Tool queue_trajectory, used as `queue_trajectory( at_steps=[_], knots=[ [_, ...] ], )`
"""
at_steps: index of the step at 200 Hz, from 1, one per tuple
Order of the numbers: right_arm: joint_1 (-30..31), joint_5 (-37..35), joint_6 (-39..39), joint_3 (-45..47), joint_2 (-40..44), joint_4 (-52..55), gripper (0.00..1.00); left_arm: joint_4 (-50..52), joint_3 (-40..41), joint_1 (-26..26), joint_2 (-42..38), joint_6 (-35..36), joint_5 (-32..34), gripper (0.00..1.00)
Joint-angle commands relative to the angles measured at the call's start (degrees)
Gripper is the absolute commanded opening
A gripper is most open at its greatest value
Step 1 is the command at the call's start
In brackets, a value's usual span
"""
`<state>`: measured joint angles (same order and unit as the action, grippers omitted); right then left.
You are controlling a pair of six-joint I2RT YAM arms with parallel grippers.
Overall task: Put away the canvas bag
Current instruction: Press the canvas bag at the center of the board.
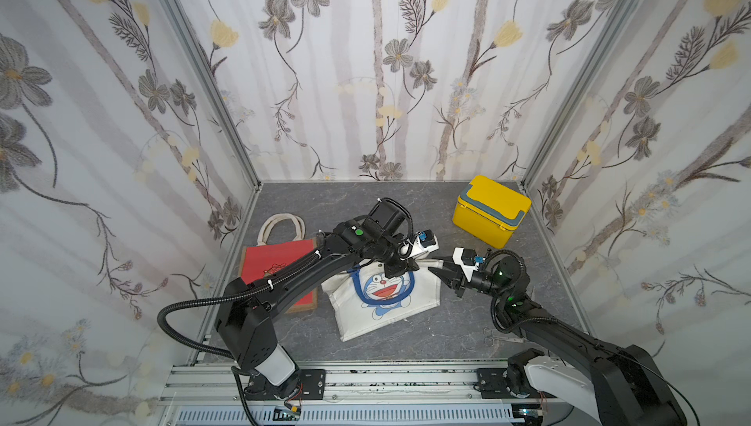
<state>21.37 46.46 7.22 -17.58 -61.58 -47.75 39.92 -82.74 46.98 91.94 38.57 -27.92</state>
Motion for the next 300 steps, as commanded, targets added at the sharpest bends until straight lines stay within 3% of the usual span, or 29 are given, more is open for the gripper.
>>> queue_trajectory(
  at_steps=[1, 29, 64, 117, 159, 179, 200, 218, 236, 257, 275, 286, 300],
  knots=[
    [0.08, -0.93, 3.56, 0.09, 0.55, -3.36, 0.79, 3.38, -1.81, 0.56, 1.13, 6.12, -2.66, 0.14],
    [0.15, 1.44, 7.61, 0.28, 1.54, -4.49, 0.8, 1.83, -0.68, 0.74, 0.2, 6.54, -2.49, 0.12],
    [0.43, 6.23, 6.51, -0.48, 0.52, -4.72, 0.76, 1.82, -1.35, 0.92, 0.79, 6.26, -1.95, 0.12],
    [0.94, 4.69, 6.05, 0.09, -2.03, -5.78, 0.71, 1.24, -0.76, 0.79, 0.77, 6.22, -1.38, 0.12],
    [0.74, 1.7, 6.31, 0.69, -0.11, -2.36, 0.49, 0.7, 0.36, 0.24, -0.12, 5.52, -0.17, 0.12],
    [0.76, 0.8, 6.59, 2.09, 1.58, -2.63, 0.32, -0.02, 0.89, 0.22, -0.79, 5.19, 0.02, 0.12],
    [0.72, 0.69, 6.88, 1.47, 2.1, -0.28, 0.26, 0.57, 0.65, 0.15, -0.46, 5.19, 0.44, 0.12],
    [0.9, 1.28, 6.38, 1.08, 1.21, -1.92, 0.0, 0.43, 0.56, 0.22, -0.45, 4.88, 0.33, 0.13],
    [0.99, 2.4, 5.44, -0.56, 0.33, -0.9, 0.0, -0.79, 0.65, 0.22, -0.34, 3.75, 1.67, 0.19],
    [1.14, 1.98, 5.02, -1.72, 0.29, 0.71, 0.0, -2.28, -0.26, 1.03, 0.19, 0.8, 3.14, 0.43],
    [1.32, 1.22, 4.35, -1.99, 0.84, 0.58, 0.0, -2.04, -1.94, 2.92, 1.53, -0.7, 4.67, 0.51],
    [1.34, 1.31, 3.52, -2.07, 1.52, 0.57, 0.0, -0.42, -3.32, 3.93, 3.0, -0.53, 6.65, 0.49],
    [1.38, 1.29, 3.03, -1.69, 2.38, 0.29, 0.03, 1.68, -5.06, 4.14, 4.58, -0.3, 7.59, 0.35]
  ],
)
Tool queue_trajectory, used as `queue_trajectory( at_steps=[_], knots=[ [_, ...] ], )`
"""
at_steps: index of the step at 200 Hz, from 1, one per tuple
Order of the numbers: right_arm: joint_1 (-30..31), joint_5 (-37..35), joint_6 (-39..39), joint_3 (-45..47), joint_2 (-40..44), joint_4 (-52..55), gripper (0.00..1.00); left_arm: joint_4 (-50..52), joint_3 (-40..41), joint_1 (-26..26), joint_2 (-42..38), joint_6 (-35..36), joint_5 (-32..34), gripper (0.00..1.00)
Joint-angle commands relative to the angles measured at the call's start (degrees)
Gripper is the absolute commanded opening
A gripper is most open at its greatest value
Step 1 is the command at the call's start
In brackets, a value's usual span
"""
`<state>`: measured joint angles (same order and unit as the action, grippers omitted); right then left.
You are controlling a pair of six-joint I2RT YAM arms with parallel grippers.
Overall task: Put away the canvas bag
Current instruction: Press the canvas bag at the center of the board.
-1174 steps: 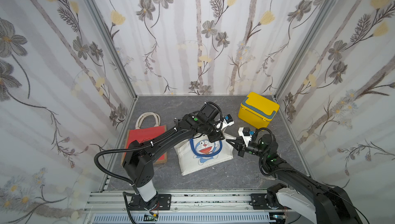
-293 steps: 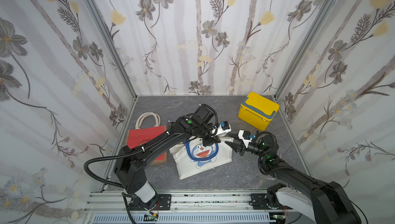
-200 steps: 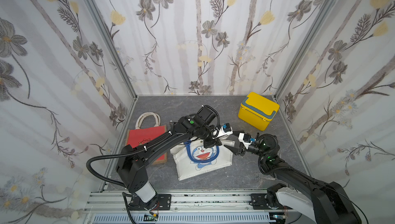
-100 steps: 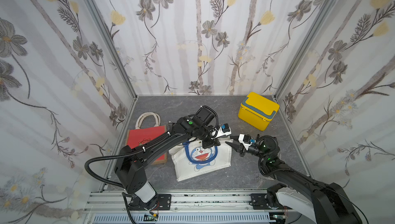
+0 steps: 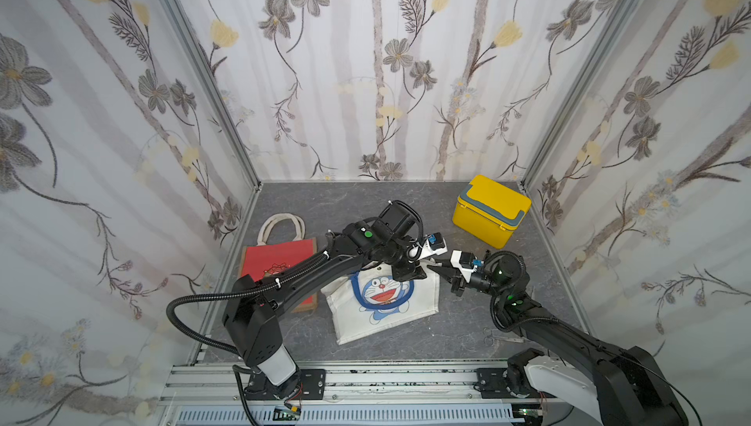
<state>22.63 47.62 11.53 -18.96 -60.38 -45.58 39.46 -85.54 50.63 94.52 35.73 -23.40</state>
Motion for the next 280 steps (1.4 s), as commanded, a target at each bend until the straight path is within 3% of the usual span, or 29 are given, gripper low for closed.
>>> queue_trajectory(
  at_steps=[1, 14, 29, 49, 75, 99, 130, 180, 222, 240, 253, 266, 280],
  knots=[
    [0.12, 0.08, -1.31, -0.3, 1.25, -1.92, 0.03, 2.26, -2.35, 0.46, 2.04, 2.52, 3.04, 0.34],
    [0.09, -0.13, -0.92, 0.43, 2.12, -1.68, 0.12, 3.16, -2.79, 0.45, 2.38, 2.74, 2.69, 0.27],
    [-0.12, -0.46, 0.69, 1.7, 2.71, -0.94, 0.32, 2.88, -2.75, 0.43, 1.84, 2.37, 2.18, 0.23],
    [-0.59, -0.09, 1.7, 2.94, 2.82, -0.51, 0.56, 2.56, -3.33, 0.43, 1.15, 0.83, 1.48, 0.0],
    [-0.58, 0.58, -0.31, 4.36, 2.03, -3.06, 0.89, 3.33, -4.34, 0.43, 0.19, 1.83, -0.41, 0.0],
    [0.25, 1.5, -1.38, 3.59, -2.09, -6.04, 1.0, 1.2, -2.19, 0.43, -2.62, 4.4, -3.24, 0.0],
    [1.75, 1.39, -2.1, 1.03, -8.45, -8.63, 1.0, 3.08, -1.62, 0.56, -4.65, 8.89, -4.87, 0.0],
    [2.1, -0.45, -3.5, 3.08, -8.74, -8.23, 0.62, 1.11, 1.33, 0.56, -7.79, 7.84, -0.72, 0.0],
    [2.45, -3.05, -3.61, 6.74, -3.36, -4.83, 0.0, -0.97, 3.95, 0.47, -9.26, 6.78, 1.86, 0.0],
    [3.49, -3.71, -4.66, 6.42, -3.31, -4.76, 0.0, -3.39, 4.9, 0.43, -9.28, 5.39, 4.33, 0.0],
    [4.71, -4.83, -5.02, 6.12, -3.19, -4.38, 0.0, -5.8, 5.28, 0.45, -8.67, 3.3, 7.28, 0.17],
    [5.64, -5.91, -5.64, 5.82, -2.75, -3.99, 0.0, -6.85, 4.93, 0.57, -7.3, 1.37, 10.01, 0.5],
    [6.05, -6.69, -7.01, 6.25, -2.08, -5.25, 0.0, -5.84, 3.97, 0.61, -5.33, 0.2, 10.22, 0.52]
  ],
)
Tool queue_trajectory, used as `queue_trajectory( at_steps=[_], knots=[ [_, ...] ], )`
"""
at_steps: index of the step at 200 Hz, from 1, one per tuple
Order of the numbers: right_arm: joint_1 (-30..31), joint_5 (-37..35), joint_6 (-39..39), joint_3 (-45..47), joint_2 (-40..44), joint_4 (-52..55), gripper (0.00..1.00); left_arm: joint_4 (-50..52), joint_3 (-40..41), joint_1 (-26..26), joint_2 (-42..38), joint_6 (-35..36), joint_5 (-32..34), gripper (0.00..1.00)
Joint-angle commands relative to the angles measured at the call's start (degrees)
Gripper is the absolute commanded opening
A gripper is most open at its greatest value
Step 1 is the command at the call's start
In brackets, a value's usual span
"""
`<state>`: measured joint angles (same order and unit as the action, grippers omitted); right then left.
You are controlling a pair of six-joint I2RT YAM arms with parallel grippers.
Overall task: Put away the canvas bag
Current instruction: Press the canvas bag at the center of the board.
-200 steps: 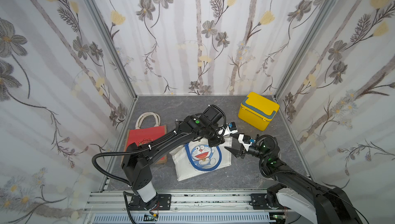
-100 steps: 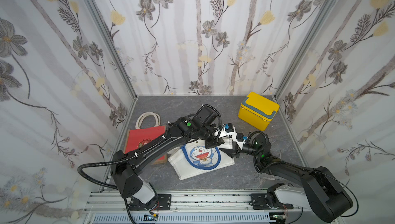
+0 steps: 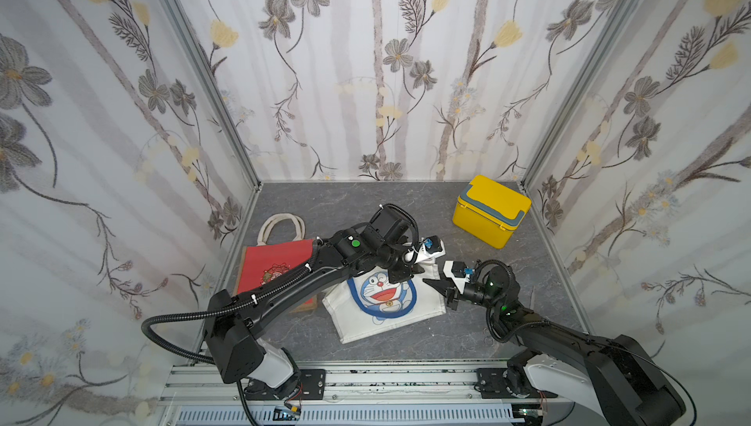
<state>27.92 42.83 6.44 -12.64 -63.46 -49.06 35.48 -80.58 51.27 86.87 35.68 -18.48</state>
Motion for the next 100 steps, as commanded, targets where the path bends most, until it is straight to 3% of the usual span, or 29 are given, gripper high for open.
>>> queue_trajectory(
  at_steps=[1, 23, 43, 55, 70, 80, 87, 100],
  knots=[
    [0.74, -1.98, -2.02, -0.04, 1.07, -1.85, 0.0, -1.75, -1.07, -0.03, 2.42, 0.21, 5.3, 0.52],
    [0.94, -4.75, -2.81, 0.0, 1.68, -0.37, 0.02, 1.21, -3.41, -0.04, 4.35, -0.21, 3.74, 0.34],
    [1.07, -5.96, -3.15, 0.04, 1.46, 1.54, 0.29, 2.21, -3.89, -0.34, 3.74, 0.68, 1.61, 0.18],
    [1.08, -8.68, -4.04, 0.75, 1.9, 1.93, 0.42, 3.21, -4.3, -0.87, 3.2, 1.01, 0.67, 0.0],
    [1.15, -14.78, -6.21, 1.27, 3.75, 3.69, 0.79, 3.81, -4.07, -1.88, 2.02, 1.52, -0.19, 0.0],
    [1.07, -18.49, -8.77, 1.32, 5.75, 6.2, 0.95, 2.82, -2.83, -2.45, 0.43, 2.14, -0.54, 0.0],
    [1.0, -20.71, -11.17, 1.13, 7.25, 8.55, 1.0, 1.85, -1.72, -2.8, -0.83, 2.67, -1.05, 0.0],
    [0.99, -21.29, -14.82, 0.75, 9.8, 13.28, 1.0, 1.16, -0.11, -3.49, -3.29, 4.81, -3.0, 0.0]
  ],
)
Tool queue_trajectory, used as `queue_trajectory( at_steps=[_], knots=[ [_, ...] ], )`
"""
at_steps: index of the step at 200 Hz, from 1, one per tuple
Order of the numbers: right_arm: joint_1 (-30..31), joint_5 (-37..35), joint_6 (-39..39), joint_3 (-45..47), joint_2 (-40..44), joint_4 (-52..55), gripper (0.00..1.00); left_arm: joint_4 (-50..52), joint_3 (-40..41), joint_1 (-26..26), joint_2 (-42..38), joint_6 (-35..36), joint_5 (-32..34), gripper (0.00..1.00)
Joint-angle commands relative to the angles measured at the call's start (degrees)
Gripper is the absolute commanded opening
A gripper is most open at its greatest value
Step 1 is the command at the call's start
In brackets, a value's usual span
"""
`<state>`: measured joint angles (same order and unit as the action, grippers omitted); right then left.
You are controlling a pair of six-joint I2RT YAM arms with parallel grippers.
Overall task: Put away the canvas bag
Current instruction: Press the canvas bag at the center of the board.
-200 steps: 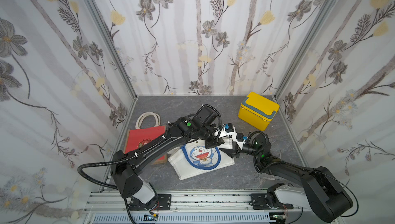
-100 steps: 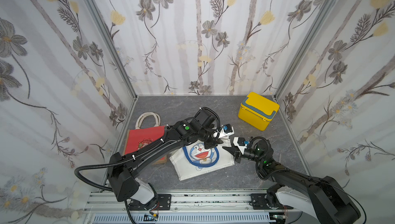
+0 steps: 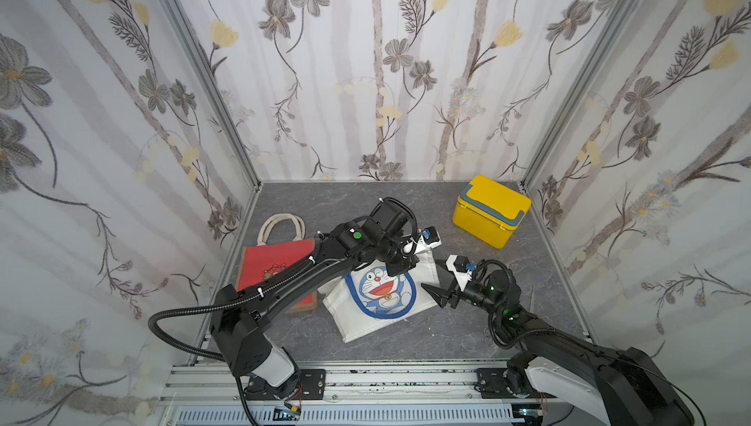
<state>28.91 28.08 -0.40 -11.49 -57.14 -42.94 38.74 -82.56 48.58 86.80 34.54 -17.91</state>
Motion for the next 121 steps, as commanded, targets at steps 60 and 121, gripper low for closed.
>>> queue_trajectory(
  at_steps=[60, 121],
  knots=[
    [-0.6, 0.35, -16.65, -3.49, 1.7, 22.17, 0.95, -2.48, 3.79, -3.04, -8.82, 10.23, -6.37, 0.0],
    [-0.82, 9.56, -18.78, -1.59, -1.61, 13.97, 0.84, -1.87, 2.1, -3.49, -7.77, 10.15, -8.58, 0.0]
  ],
)
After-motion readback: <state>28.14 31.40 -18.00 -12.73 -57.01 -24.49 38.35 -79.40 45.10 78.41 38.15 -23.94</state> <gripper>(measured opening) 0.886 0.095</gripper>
